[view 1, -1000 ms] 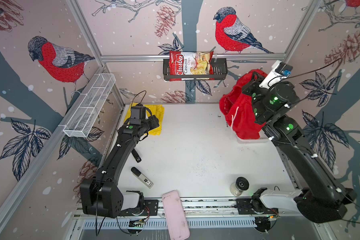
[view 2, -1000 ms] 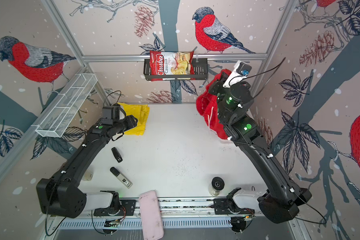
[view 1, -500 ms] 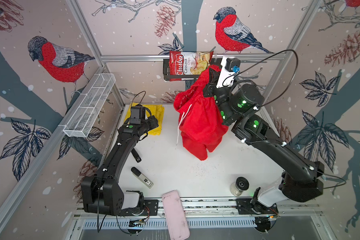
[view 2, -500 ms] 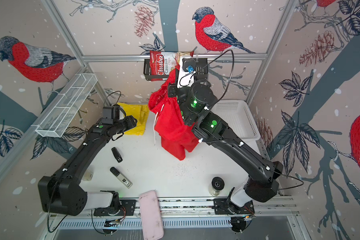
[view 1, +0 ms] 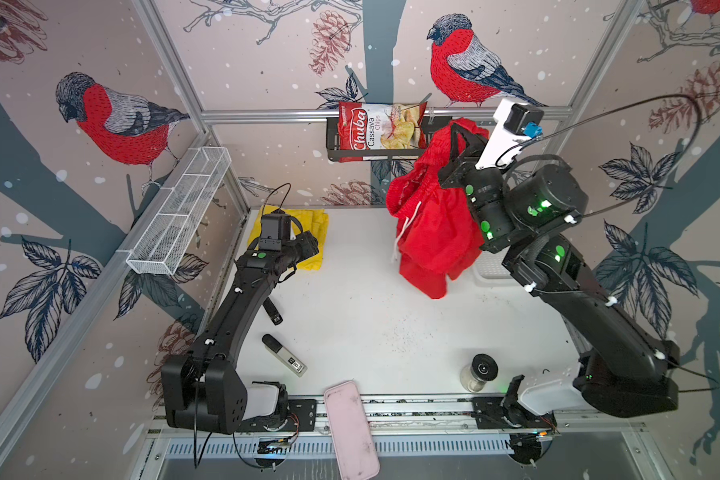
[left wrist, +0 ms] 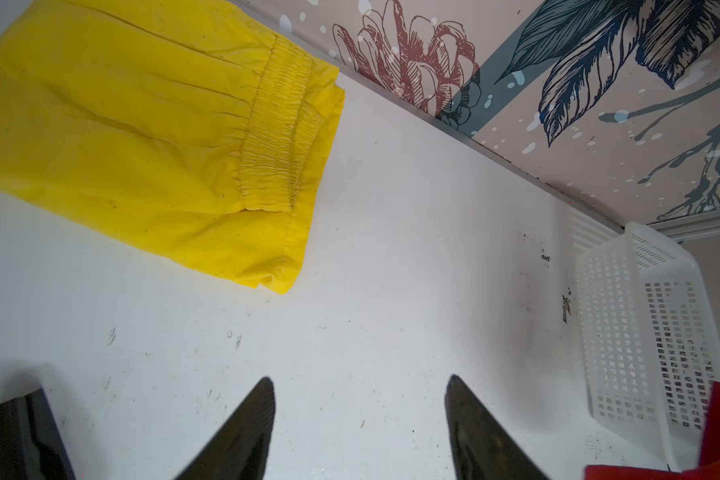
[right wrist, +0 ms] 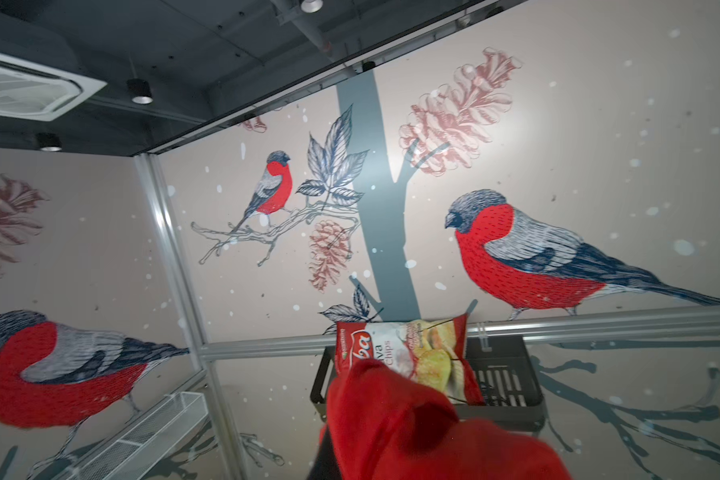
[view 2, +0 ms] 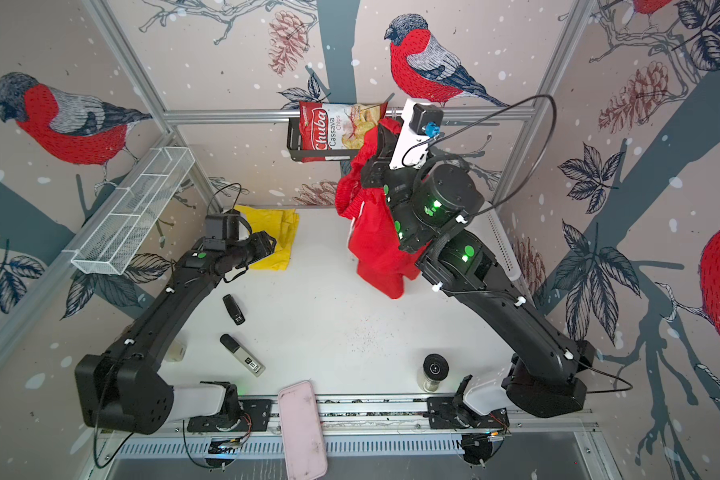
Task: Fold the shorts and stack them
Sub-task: 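Lift the red shorts out of the basket with the right gripper, then lay the red shorts on the table center and release the right gripper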
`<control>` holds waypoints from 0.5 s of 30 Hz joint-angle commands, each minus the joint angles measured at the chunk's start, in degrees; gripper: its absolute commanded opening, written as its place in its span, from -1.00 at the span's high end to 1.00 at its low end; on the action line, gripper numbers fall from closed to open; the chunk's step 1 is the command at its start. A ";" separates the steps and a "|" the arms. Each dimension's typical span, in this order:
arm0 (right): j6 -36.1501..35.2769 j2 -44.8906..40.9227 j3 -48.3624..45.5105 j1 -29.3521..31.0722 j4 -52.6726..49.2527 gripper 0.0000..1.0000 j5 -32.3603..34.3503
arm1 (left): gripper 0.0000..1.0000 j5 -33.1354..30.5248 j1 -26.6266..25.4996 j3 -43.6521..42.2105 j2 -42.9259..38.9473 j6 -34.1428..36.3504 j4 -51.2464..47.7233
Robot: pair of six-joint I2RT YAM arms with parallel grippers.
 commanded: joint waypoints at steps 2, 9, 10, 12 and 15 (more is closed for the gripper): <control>7.42 4.40 4.85 -0.04 -9.51 1.00 -17.46 | -0.29 0.48 0.02 -0.10 -1.28 -0.17 1.88; 15.17 13.16 0.20 -1.78 -12.94 1.00 -17.41 | -0.30 -1.20 0.11 -2.54 -7.68 -1.33 1.04; 17.46 15.34 -0.70 -2.73 -13.85 1.00 -18.53 | -0.32 -3.27 0.12 -2.60 -8.69 -1.80 0.03; 21.77 19.28 -2.58 -5.34 -15.67 0.97 -22.88 | -0.37 -7.65 0.11 -2.43 -9.84 -3.24 -2.56; 28.61 24.53 -7.24 -10.19 -16.44 0.08 -34.20 | -0.45 -11.16 0.54 -3.28 -10.96 -3.25 -4.41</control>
